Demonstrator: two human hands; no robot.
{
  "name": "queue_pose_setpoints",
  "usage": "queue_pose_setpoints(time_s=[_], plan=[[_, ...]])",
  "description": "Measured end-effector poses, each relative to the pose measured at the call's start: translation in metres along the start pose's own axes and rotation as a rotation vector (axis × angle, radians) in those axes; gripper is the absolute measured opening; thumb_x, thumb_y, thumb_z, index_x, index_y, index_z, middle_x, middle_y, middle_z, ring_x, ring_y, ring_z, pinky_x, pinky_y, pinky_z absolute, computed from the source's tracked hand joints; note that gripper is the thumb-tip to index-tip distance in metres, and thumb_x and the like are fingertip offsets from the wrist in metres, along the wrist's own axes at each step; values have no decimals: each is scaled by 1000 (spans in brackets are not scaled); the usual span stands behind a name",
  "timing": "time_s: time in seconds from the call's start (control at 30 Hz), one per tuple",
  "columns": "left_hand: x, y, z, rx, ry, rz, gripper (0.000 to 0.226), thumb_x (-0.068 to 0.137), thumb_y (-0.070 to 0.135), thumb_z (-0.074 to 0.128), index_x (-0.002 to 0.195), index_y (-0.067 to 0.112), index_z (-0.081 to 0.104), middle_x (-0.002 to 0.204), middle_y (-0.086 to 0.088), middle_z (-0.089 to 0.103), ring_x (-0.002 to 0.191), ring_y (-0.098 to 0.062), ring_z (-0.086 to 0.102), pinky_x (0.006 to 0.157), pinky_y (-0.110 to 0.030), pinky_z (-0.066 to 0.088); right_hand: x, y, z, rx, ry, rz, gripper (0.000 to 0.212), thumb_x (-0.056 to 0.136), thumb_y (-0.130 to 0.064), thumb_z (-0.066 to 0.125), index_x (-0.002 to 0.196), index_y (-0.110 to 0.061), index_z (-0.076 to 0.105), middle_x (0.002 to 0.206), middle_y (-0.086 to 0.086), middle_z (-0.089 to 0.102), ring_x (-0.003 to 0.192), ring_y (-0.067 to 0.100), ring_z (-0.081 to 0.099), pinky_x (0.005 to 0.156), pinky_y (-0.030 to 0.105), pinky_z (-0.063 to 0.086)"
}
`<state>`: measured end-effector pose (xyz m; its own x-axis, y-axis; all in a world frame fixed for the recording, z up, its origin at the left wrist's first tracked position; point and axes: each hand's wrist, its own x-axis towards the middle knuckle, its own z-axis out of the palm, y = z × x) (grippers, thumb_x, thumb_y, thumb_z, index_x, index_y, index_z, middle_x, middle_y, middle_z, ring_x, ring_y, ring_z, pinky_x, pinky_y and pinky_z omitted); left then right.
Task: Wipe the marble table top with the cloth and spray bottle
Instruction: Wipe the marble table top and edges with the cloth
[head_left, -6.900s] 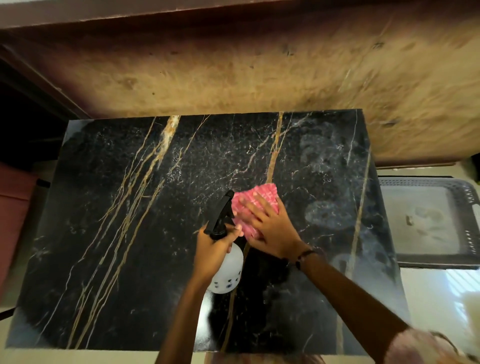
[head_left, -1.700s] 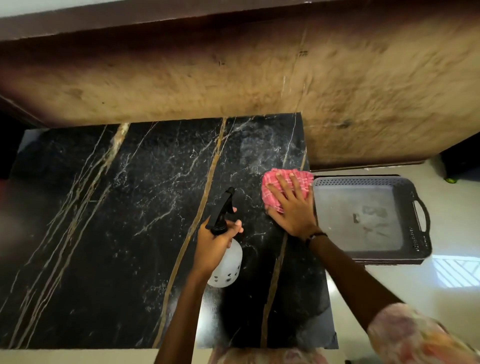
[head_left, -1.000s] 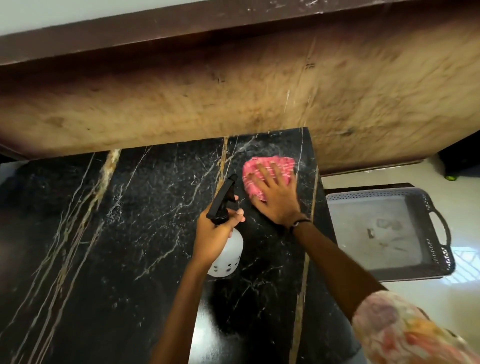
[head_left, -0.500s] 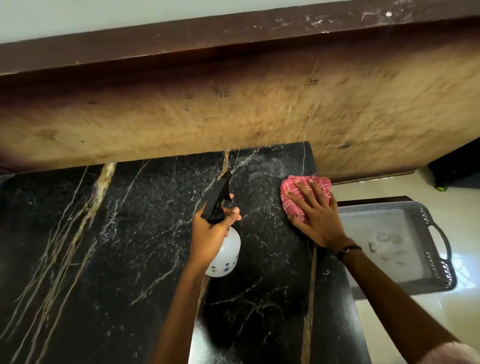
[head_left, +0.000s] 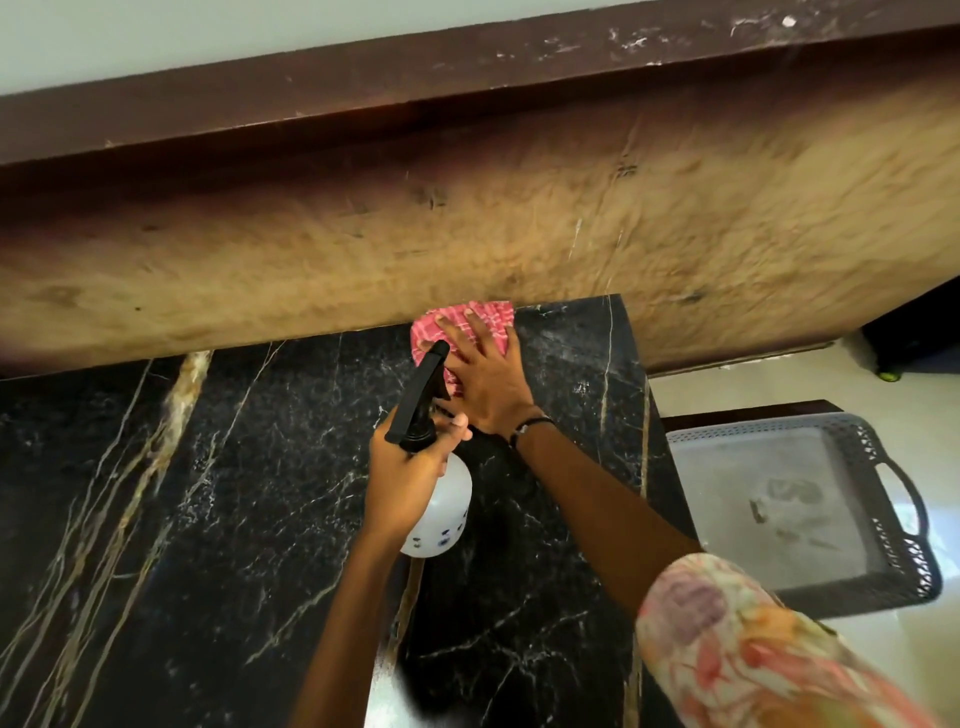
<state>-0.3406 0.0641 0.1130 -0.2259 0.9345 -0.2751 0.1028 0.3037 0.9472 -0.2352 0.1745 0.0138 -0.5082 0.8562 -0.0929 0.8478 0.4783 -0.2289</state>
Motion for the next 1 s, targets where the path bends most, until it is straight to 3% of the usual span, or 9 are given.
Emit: queue_pose_setpoints(time_s=[0.17,0.27,0.37,0.43,0.6,0.73,0.8,0.87,1.0], plan=[[4,0,6,-9,-4,-14,17,88,12,63,75,0,62,44,12,58,67,-31,50,58,-3,45,22,-4,-10,-59,-51,-17,64,93,-49,41,151,-37,19,162,-4,1,148,28,-5,113,66,2],[6,-2,10,-17,-6,-40,18,87,14,65,71,6,63,44,12,58,73,-35,55,57,-1,45,14,7,-7,5,17,-3,67,85,-58,23,148,-36,29,161,-4,13,148,28,4,113,66,5],[7,-3,14,-36,-15,-57,15,87,15,65,86,1,64,44,12,58,82,-38,59,57,1,43,3,31,-3,17,58,87,70,85,-66,13,146,-38,32,160,-5,20,148,27,8,112,66,7],[6,-4,17,-36,-27,-50,17,87,16,64,96,3,65,45,12,59,78,-35,57,57,1,43,-6,52,-3,8,76,162,66,89,-66,16,146,-38,33,159,-5,22,148,26,10,112,66,10],[6,-7,23,-44,-41,-39,14,87,16,63,87,2,59,46,10,59,82,-39,61,60,-1,45,-27,107,-7,-3,155,315,65,88,-65,24,146,-37,35,158,-2,26,146,31,19,108,68,17],[3,-7,26,-42,-67,-17,20,88,12,62,101,-3,62,45,12,57,72,-9,65,59,-1,46,-32,131,-9,-10,170,437,64,89,-66,26,148,-39,28,160,-1,19,146,33,14,109,68,10],[2,-8,27,-38,-64,-8,21,88,12,62,104,-2,62,45,12,57,73,-13,65,60,-2,47,-33,130,-9,13,166,491,62,93,-63,34,149,-39,24,161,0,14,147,33,9,110,66,11],[2,-9,27,-36,-41,-4,24,88,13,63,102,-6,61,45,12,57,75,-17,64,60,-2,47,-38,123,-7,31,161,551,61,94,-60,36,150,-39,21,161,1,12,148,32,7,110,64,16],[1,-7,29,-23,-36,15,16,88,13,62,101,3,63,45,12,57,74,-13,65,61,-6,48,-77,100,1,31,214,586,61,91,-60,34,147,-37,30,158,5,24,145,36,19,102,64,34]])
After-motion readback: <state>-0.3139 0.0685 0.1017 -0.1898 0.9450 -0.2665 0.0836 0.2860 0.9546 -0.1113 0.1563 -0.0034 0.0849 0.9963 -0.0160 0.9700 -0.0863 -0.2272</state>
